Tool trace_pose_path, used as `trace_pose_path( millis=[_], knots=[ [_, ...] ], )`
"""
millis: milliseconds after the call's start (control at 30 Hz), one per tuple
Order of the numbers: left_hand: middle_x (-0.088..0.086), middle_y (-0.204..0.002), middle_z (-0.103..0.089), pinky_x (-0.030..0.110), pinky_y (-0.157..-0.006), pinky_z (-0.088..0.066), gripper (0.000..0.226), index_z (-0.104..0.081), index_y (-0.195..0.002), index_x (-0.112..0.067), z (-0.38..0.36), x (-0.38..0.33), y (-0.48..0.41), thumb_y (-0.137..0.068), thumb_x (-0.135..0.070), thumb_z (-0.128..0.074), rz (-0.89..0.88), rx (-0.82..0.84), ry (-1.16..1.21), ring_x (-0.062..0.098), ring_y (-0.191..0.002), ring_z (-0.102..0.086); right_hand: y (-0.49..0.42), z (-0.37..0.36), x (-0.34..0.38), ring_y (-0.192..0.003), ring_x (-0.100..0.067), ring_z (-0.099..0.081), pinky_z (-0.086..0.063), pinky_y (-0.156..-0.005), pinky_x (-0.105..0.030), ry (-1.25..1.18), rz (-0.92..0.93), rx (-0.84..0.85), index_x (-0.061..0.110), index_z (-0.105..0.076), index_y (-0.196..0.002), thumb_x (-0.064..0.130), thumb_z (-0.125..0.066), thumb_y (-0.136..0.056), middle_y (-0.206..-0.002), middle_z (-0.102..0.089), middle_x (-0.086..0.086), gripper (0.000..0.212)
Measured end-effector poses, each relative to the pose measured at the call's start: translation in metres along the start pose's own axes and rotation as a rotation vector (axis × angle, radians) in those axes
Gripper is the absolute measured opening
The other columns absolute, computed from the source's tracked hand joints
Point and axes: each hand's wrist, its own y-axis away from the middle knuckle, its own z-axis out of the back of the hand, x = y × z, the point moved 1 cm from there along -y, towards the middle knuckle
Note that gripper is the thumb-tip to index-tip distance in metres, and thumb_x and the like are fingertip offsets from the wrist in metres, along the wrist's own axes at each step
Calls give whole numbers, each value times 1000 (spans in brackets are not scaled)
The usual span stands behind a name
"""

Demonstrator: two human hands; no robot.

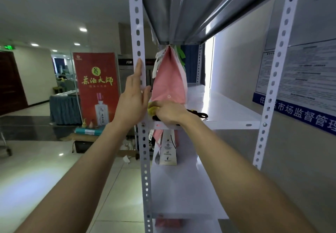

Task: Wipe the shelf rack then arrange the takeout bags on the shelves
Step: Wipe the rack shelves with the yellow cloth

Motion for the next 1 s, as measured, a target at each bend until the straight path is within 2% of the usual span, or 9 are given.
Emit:
trace_pose_path(
  millis=[200,333,400,467,533,633,767,900,1000],
  knots=[
    [4,-136,-53,49,-56,-58,79,2,-174,-40,-2,-2,2,-114,-31,-47,2,-49,-3,18,-65,-58,22,9,-24,-129,-19,-59,-46,-111,-44,-94,34,-46,53,-59,-138,39,-44,-96,-145,-63,11,47],
    [1,-137,-52,44,-56,-58,76,-4,-175,-39,-10,-1,3,-113,-33,-48,4,-121,-31,18,-69,-60,46,31,-64,-131,-20,-56,-44,-113,-39,-155,-74,-90,59,-61,-131,34,-46,-90,-147,-60,9,50],
    [9,-155,-45,46,-83,-62,74,-15,-175,-32,-16,-3,4,-111,-29,-52,9,-220,-141,25,-104,-67,60,45,-87,-126,-18,-57,-46,-111,-38,-155,-129,-126,58,-65,-126,36,-45,-85,-146,-60,10,50],
    [17,-166,-37,49,-117,-45,71,-31,-170,-23,-21,-11,5,-104,-18,-57,-43,-359,-278,32,-145,-49,72,59,-110,-119,-17,-59,-50,-104,-35,-158,-194,-163,59,-66,-122,39,-44,-79,-144,-61,8,52],
    [17,-157,-48,49,-120,-37,63,-49,-158,-16,-30,-25,3,-96,-8,-57,-186,-384,-327,36,-145,-48,77,71,-130,-120,-18,-58,-49,-104,-35,-133,-240,-177,57,-67,-123,37,-45,-82,-149,-59,5,51],
    [9,-129,-66,48,-104,-47,38,-66,-136,-15,-59,-47,-1,-100,-17,-55,-293,-40,-307,34,-118,-62,74,80,-150,-133,-19,-55,-42,-117,-39,-123,-285,-173,56,-65,-129,37,-50,-89,-155,-56,10,47],
    [7,-130,-69,43,-96,-51,39,-71,-133,-19,-91,-52,-14,-112,-42,-48,-38,436,-224,30,-117,-64,53,83,-158,-132,-25,-53,-40,-117,-46,-3,-333,-118,61,-56,-135,39,-49,-92,-155,-54,7,49],
    [8,-125,-67,43,-96,-50,43,-73,-121,-19,-103,-39,-20,-110,-48,-43,59,572,-264,30,-112,-61,17,86,-172,-137,-26,-52,-40,-119,-46,38,-376,-43,52,-51,-147,45,-49,-95,-158,-51,6,53],
    [7,-114,-66,43,-93,-50,49,-70,-101,-21,-107,-33,-17,-98,-58,-38,90,636,-260,28,-102,-59,-15,86,-183,-133,-32,-59,-45,-117,-49,-6,-405,-5,39,-61,-138,53,-52,-96,-149,-60,-1,45]
  ],
)
